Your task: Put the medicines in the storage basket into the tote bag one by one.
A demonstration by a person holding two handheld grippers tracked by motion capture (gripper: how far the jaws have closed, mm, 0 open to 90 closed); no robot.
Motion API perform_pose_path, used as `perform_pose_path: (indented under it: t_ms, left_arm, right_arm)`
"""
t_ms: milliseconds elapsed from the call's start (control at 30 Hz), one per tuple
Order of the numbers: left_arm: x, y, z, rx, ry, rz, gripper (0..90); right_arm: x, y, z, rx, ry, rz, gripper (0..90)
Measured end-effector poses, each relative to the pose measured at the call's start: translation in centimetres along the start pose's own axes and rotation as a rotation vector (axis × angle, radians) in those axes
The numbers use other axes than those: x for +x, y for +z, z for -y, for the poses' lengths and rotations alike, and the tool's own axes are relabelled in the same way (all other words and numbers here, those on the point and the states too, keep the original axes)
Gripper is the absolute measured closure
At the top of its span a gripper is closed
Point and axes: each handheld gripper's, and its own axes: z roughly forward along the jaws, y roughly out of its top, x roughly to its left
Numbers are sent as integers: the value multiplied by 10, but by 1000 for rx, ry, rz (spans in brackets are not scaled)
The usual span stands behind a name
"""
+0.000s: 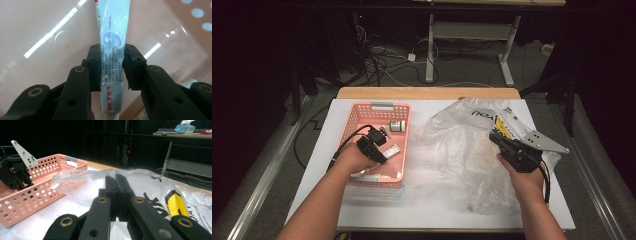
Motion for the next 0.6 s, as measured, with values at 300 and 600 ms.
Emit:
perform_pose_path:
  t_ms: [300,600]
  left_arm:
    - [3,-15,16,-184,-53,1,677]
    - [-4,-24,18,-269,-43,-9,676]
  right_arm:
    - [-1,0,-1,-10,-5,1,900]
    - [-1,-2,-1,-12,-1,2,900]
